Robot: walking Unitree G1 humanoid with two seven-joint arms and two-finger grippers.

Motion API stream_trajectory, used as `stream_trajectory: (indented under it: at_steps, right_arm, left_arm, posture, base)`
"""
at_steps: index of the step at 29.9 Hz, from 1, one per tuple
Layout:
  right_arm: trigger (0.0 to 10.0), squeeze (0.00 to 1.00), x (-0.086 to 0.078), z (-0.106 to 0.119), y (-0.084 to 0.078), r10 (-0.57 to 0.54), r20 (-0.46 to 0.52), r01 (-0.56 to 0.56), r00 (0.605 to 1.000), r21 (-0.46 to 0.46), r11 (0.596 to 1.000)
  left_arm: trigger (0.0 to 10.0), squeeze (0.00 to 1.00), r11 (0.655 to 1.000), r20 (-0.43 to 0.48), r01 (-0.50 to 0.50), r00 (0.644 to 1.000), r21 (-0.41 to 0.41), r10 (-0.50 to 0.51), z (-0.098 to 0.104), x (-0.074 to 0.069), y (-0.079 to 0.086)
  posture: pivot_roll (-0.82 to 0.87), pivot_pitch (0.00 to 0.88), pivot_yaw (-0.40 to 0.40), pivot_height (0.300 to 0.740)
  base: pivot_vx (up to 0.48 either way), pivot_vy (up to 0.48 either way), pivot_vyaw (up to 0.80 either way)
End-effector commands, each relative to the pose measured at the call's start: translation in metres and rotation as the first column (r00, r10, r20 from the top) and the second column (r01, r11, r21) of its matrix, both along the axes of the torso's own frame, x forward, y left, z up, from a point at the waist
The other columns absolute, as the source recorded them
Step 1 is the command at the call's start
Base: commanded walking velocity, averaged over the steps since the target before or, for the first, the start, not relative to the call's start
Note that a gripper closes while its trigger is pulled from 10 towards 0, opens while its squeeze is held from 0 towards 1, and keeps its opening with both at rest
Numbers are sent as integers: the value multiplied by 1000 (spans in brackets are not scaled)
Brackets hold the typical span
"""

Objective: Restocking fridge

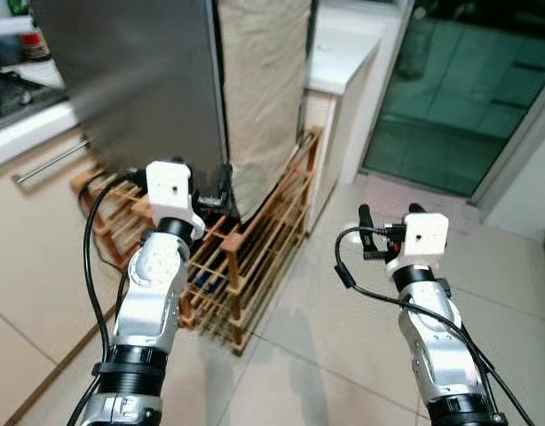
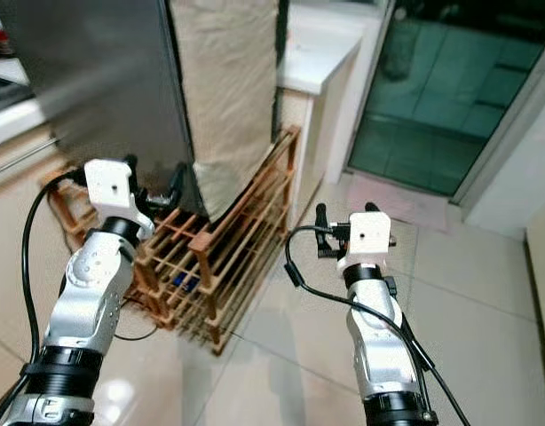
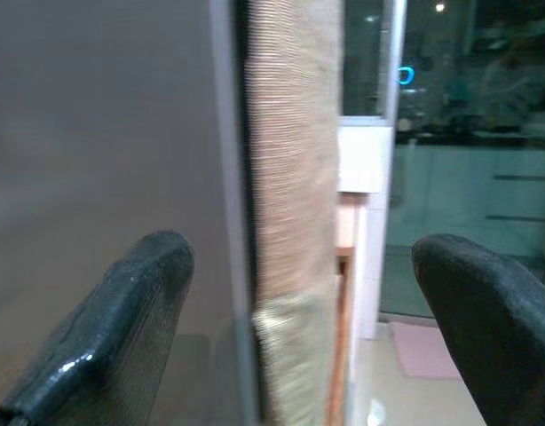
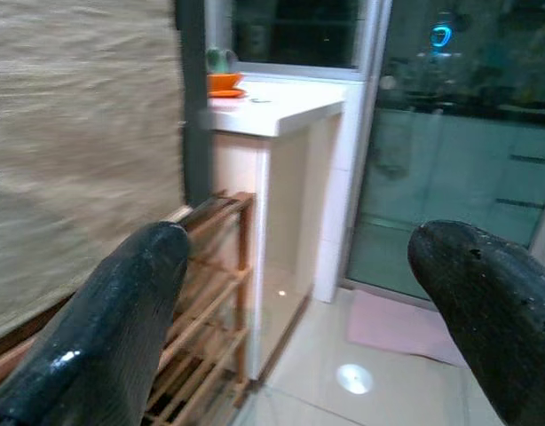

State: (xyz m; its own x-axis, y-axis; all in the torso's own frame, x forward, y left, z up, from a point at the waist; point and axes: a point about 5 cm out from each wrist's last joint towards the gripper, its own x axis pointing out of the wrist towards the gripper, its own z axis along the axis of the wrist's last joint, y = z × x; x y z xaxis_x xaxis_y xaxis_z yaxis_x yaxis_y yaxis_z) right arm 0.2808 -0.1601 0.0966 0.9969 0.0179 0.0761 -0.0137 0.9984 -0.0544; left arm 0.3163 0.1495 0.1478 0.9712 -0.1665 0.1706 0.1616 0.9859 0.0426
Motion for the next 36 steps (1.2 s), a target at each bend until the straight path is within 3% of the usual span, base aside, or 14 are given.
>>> stream_trajectory:
  at_steps: [1, 5, 11, 15, 23, 27, 30, 36]
  right_arm:
    - [10000, 0, 1, 2, -5, -20, 6, 20, 1000, -9, 1000]
    - [10000, 0, 1, 1, -5, -21, 4, 21, 1000, -10, 1000]
    - [10000, 0, 1, 0, -5, -20, 0, 20, 1000, -10, 1000]
    - [10000, 0, 0, 0, -6, -18, -4, 18, 1000, -12, 1000]
    - [10000, 0, 2, 3, -5, -15, 2, 15, 1000, -11, 1000]
    - [10000, 0, -4, 6, -12, -30, 5, 31, 1000, -17, 999]
    - [10000, 0, -12, 3, -16, -54, -7, 53, 999, -21, 998]
    - [10000, 0, -18, 2, -16, -73, -11, 73, 997, -19, 997]
  left_arm:
    - [10000, 0, 999, 15, 33, 999, 8, -33, 5, 2, -8]
    - [10000, 0, 999, 24, 45, 999, 5, -45, 7, 2, -9]
    - [10000, 0, 998, 10, -58, 998, -5, 59, 7, 6, 2]
    - [10000, 0, 994, 22, -105, 994, -24, 106, 18, 11, 8]
    - [10000, 0, 999, -6, -27, 1000, -20, 27, 31, 33, -17]
    - [10000, 0, 1000, -1, -17, 1000, -6, 17, 52, 56, -26]
    - [10000, 0, 1000, 1, 22, 1000, -5, -22, 61, 65, -36]
    - [10000, 0, 997, -43, 77, 996, 2, -76, 60, 72, -47]
  posture:
    - [-36, 0, 5, 740]
    - [-35, 0, 7, 740]
    - [-35, 0, 6, 740]
    - [-34, 0, 2, 740]
    - [-43, 0, 0, 740]
    - [-74, 0, 18, 740]
    - [-101, 0, 33, 740]
    - [-133, 0, 47, 740]
  base:
    - [416, 0, 0]
    - [405, 0, 0]
    - [0, 0, 0]
    - [0, 0, 0]
    - [0, 0, 0]
    - [0, 0, 0]
    - [0, 0, 0]
    - [0, 0, 0]
